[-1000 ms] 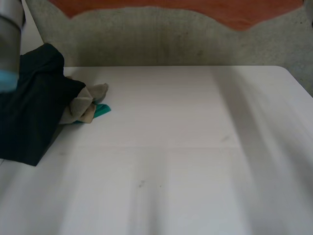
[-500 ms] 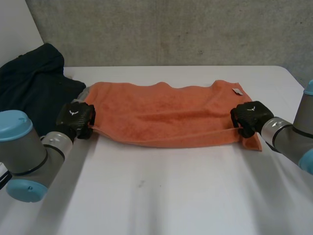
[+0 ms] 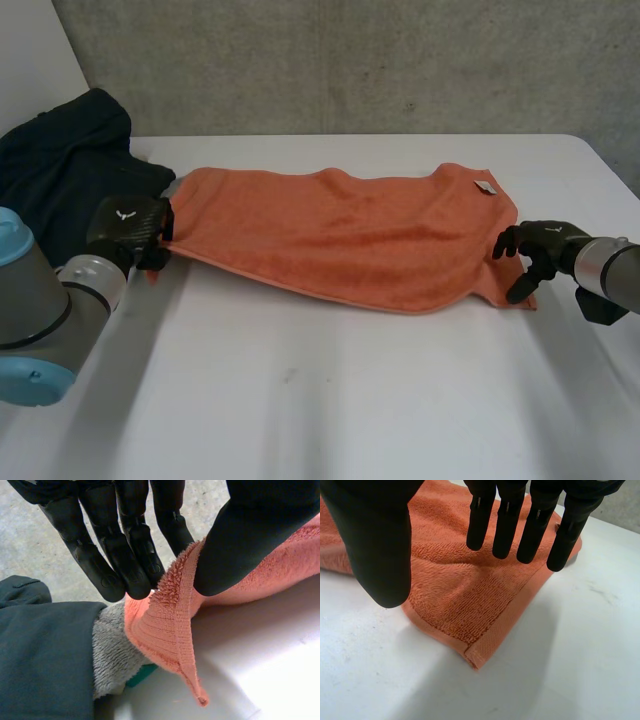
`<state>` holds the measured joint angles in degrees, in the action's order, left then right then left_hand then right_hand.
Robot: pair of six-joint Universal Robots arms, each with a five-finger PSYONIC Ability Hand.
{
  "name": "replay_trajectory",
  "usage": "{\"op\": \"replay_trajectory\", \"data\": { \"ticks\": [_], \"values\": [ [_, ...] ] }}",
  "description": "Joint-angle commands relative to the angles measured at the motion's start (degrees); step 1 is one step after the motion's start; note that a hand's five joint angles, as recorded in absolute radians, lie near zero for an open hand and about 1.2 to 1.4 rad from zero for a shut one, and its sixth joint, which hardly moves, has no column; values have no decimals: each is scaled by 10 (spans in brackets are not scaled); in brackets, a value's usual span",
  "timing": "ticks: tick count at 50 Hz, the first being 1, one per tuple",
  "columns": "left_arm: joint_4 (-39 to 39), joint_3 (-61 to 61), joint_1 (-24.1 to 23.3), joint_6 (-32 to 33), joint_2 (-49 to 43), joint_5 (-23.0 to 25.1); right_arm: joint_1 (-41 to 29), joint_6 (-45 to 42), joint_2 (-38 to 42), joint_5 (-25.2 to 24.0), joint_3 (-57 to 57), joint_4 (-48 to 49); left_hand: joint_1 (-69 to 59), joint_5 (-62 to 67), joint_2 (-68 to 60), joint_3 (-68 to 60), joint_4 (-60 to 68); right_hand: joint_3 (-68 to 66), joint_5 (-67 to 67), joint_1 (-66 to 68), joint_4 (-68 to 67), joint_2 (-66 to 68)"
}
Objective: Fold the laundry.
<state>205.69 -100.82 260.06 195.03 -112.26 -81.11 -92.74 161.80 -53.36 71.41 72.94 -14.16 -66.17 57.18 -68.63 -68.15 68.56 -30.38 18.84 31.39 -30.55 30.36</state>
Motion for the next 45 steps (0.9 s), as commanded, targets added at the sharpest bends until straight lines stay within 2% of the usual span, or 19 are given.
{"op": "replay_trajectory", "data": {
  "ticks": [1,6,19,40,44,45],
  "values": [
    [-6,0,13,2,4,3,15,-100,-3,-17,10,-8,-138,128,-114,-119,114,-15,30,5,-13,15],
    [-7,-1,14,-2,5,4,14,-158,12,-27,28,0,-138,128,-114,-119,114,-20,35,10,-18,20],
    [-7,0,2,-4,5,0,4,-159,26,-32,55,108,-138,128,-114,-119,114,-106,121,95,-104,106],
    [-14,-5,11,-6,22,3,-8,-164,71,-22,11,150,-138,128,-114,-119,114,-156,172,146,-154,156],
    [-15,-6,12,-7,24,3,-8,-161,72,-21,2,153,-138,128,-114,-119,114,-304,319,294,-302,304],
    [-16,-6,11,-7,24,3,-8,-160,70,-20,-2,155,-138,128,-114,-119,114,-391,406,381,-389,391]
  ]
}}
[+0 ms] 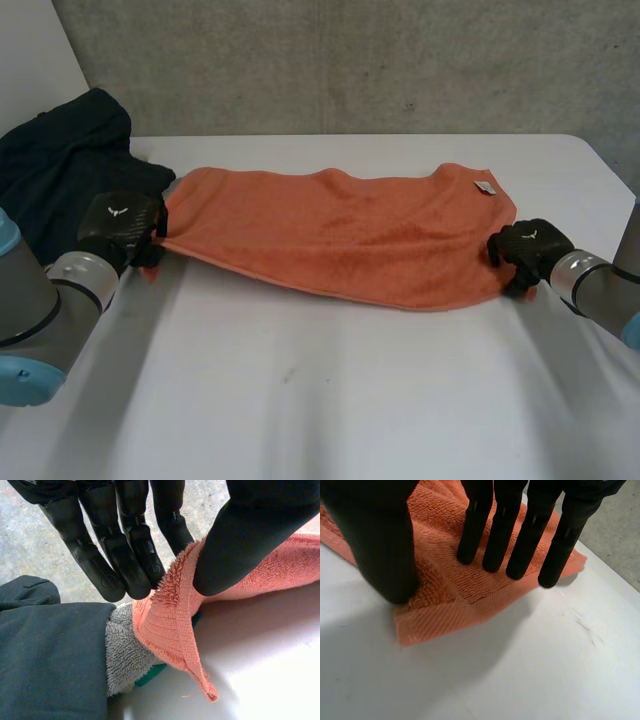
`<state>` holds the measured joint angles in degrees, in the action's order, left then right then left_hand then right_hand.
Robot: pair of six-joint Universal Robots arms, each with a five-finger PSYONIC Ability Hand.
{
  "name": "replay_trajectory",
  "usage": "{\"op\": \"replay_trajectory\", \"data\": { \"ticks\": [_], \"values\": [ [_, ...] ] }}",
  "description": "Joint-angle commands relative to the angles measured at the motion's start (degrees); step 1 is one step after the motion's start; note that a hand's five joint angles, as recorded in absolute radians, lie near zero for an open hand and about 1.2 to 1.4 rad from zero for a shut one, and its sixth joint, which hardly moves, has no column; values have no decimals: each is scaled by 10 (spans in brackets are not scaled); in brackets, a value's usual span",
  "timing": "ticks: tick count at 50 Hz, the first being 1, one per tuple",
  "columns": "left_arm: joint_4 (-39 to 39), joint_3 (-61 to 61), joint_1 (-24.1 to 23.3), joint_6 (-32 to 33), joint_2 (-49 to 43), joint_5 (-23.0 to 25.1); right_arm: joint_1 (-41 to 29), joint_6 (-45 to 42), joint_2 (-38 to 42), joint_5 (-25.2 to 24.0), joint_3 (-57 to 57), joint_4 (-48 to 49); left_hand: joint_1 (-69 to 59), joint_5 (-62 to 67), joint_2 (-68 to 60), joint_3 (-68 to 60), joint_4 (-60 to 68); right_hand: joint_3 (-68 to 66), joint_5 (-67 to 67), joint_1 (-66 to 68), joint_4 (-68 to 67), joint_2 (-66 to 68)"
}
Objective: Fold the laundry.
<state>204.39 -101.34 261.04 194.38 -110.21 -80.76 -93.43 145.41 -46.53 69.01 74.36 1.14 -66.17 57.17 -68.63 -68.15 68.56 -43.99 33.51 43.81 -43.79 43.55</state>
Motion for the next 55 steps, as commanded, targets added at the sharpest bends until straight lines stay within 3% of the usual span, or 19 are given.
{"op": "replay_trajectory", "data": {
  "ticks": [1,2,9,13,19,23,28,34,41,52,55],
  "values": [
    [-4,-1,1,-1,3,0,-2,6,0,5,-19,3,-138,128,-114,-119,114,-302,307,304,-304,307],
    [-5,-1,0,0,3,0,-2,9,-3,7,-22,4,-138,128,-114,-119,114,-359,364,361,-362,364],
    [-56,-3,-3,17,11,-4,16,29,-66,28,-15,-34,-138,128,-114,-119,114,-360,365,362,-362,365],
    [-164,-19,-8,69,41,-6,53,-6,-121,21,3,-168,-138,128,-114,-119,114,-360,365,362,-362,365],
    [-392,-57,-18,202,93,-20,131,-195,-175,15,22,-436,-138,128,-114,-119,114,-360,365,362,-362,365],
    [-480,-65,-30,252,100,-18,156,-294,-180,17,25,-537,-138,128,-114,-119,114,-360,365,362,-362,365],
    [-434,-25,-54,259,86,-31,140,-249,-156,18,-4,-492,-138,128,-114,-119,114,-360,365,362,-362,365],
    [-328,88,-76,257,8,-87,113,-166,-119,17,-55,-396,-138,128,-114,-119,114,-360,365,362,-362,365],
    [-253,244,-104,266,-93,-113,85,-103,-77,19,-105,-289,-138,128,-114,-119,114,-360,365,362,-362,365],
    [-252,455,-118,287,-235,-114,52,-73,-24,54,-163,-151,-138,128,-114,-119,114,-360,365,362,-362,365],
    [-240,514,-114,297,-235,-119,47,-46,-33,59,-198,-101,-138,128,-114,-119,114,-360,365,362,-362,365]
  ]
}}
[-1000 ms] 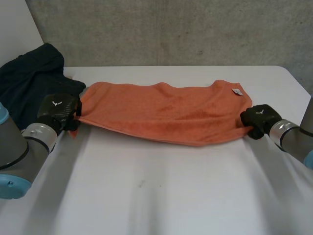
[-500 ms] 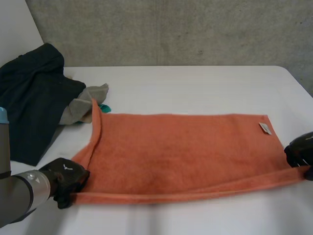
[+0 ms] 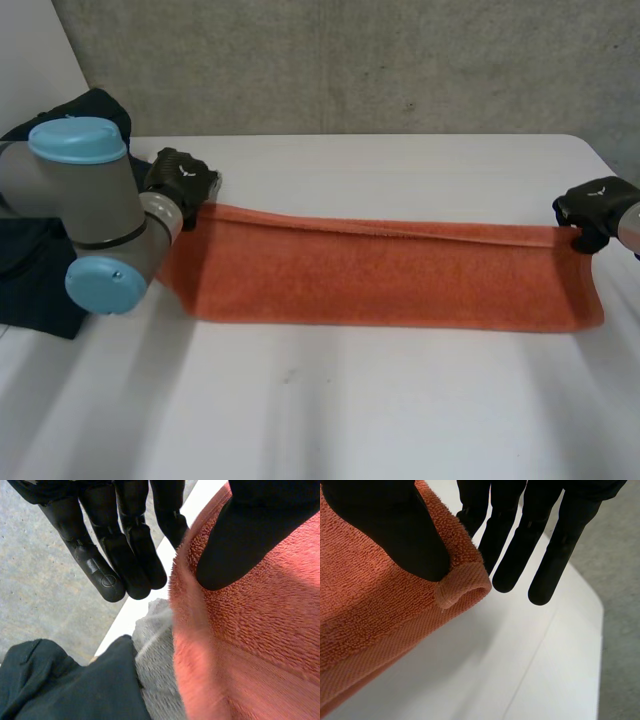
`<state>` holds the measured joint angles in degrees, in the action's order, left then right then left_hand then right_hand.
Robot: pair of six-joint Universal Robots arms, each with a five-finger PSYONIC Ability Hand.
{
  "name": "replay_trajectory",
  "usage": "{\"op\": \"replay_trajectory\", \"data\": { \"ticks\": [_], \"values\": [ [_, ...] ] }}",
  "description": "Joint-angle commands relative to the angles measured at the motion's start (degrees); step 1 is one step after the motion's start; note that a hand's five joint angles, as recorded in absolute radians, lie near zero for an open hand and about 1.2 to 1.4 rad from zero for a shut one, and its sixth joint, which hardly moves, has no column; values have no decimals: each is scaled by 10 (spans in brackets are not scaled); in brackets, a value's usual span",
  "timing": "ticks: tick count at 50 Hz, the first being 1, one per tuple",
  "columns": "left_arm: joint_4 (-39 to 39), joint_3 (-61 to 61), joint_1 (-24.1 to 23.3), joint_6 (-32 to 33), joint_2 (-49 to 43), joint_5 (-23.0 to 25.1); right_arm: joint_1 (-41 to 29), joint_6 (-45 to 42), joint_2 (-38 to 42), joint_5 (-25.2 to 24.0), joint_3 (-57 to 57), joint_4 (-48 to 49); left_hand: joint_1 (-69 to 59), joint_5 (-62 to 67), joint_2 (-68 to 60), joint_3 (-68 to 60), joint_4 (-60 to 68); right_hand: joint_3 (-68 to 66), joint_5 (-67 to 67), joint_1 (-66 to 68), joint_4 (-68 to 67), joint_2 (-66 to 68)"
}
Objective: Fold the laundry.
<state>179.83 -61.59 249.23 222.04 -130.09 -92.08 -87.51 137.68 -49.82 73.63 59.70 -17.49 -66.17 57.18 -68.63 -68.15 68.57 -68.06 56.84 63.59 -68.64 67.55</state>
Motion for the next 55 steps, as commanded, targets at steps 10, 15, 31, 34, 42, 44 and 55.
{"op": "replay_trajectory", "data": {
  "ticks": [10,15,31,34,42,44,55],
  "values": [
    [177,192,6,-133,105,49,-13,209,-148,100,-121,289,-138,128,-114,-118,114,-119,132,164,-114,125],
    [145,182,24,-177,119,58,-13,222,-154,66,-142,199,-138,128,-114,-118,114,-119,132,164,-114,125],
    [136,-120,35,-177,142,87,2,155,-144,11,28,106,-138,128,-114,-118,114,-119,132,164,-114,125],
    [169,-195,34,-172,138,98,13,142,-136,-2,83,105,-138,128,-114,-118,114,-119,132,164,-114,125],
    [237,-325,42,-130,98,105,54,85,-84,-22,163,110,-138,128,-114,-118,114,-119,132,164,-114,125],
    [246,-337,42,-121,87,107,61,75,-77,-23,167,107,-138,128,-114,-118,114,-119,132,164,-114,125],
    [271,-328,57,-80,46,112,75,62,-70,-32,172,95,-6,-4,19,14,-18,-119,132,164,-114,125]
  ]
}}
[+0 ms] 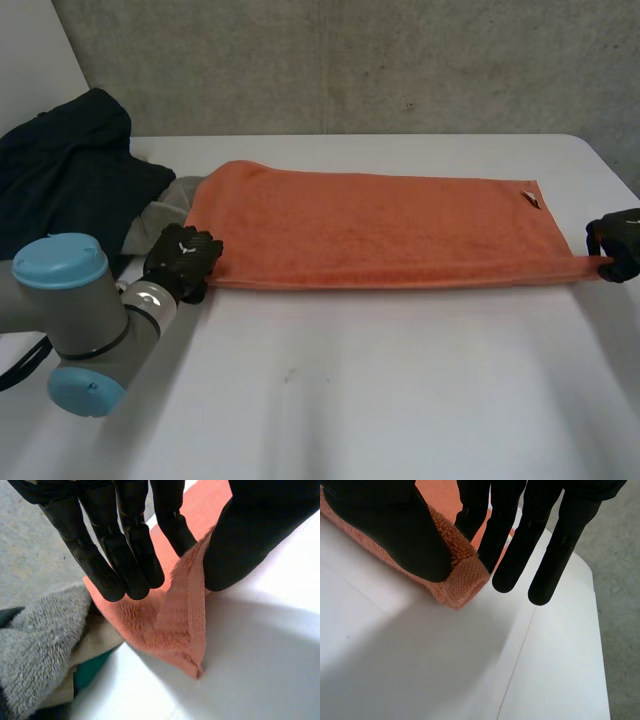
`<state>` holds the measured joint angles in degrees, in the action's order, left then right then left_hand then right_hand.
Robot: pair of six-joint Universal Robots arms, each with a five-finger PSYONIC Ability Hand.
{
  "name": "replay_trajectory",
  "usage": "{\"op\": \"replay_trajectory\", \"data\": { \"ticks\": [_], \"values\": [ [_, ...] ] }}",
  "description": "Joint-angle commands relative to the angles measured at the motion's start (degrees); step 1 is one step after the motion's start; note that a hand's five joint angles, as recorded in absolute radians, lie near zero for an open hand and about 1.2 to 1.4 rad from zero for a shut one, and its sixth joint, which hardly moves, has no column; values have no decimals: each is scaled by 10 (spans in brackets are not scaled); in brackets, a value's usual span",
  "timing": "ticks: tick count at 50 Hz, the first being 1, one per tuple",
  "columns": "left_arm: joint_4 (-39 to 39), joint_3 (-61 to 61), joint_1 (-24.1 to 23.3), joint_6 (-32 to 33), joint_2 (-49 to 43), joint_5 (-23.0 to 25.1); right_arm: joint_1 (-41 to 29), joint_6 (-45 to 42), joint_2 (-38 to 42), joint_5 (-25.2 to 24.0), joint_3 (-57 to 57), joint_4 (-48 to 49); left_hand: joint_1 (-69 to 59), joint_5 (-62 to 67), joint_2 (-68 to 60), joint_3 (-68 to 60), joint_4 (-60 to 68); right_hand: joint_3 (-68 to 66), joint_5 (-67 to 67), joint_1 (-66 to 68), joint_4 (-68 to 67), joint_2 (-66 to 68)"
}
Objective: Fold the laundry.
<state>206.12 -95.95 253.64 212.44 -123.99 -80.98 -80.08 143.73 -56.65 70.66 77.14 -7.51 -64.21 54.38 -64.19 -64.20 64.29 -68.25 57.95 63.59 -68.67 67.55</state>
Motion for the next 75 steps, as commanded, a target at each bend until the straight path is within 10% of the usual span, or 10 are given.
{"op": "replay_trajectory", "data": {
  "ticks": [1,29,42,59,75],
  "values": [
    [10,16,13,15,-16,0,1,1,-4,-3,-1,-5,0,-1,0,0,-1,-117,120,164,-113,125],
    [-20,-92,33,83,86,2,9,-29,-14,-6,1,-71,-158,156,-158,-158,157,-117,120,164,-113,125],
    [-397,-202,26,153,263,-69,106,-376,-104,11,56,-425,-158,156,-158,-158,157,-117,120,164,-113,125],
    [-218,148,-37,109,40,-102,9,-158,14,10,-75,-136,-158,156,-158,-158,157,-117,120,164,-113,125],
    [-271,467,-61,107,-175,-148,-60,-123,138,46,-218,10,-158,156,-158,-158,157,-117,120,164,-113,125]
  ]
}}
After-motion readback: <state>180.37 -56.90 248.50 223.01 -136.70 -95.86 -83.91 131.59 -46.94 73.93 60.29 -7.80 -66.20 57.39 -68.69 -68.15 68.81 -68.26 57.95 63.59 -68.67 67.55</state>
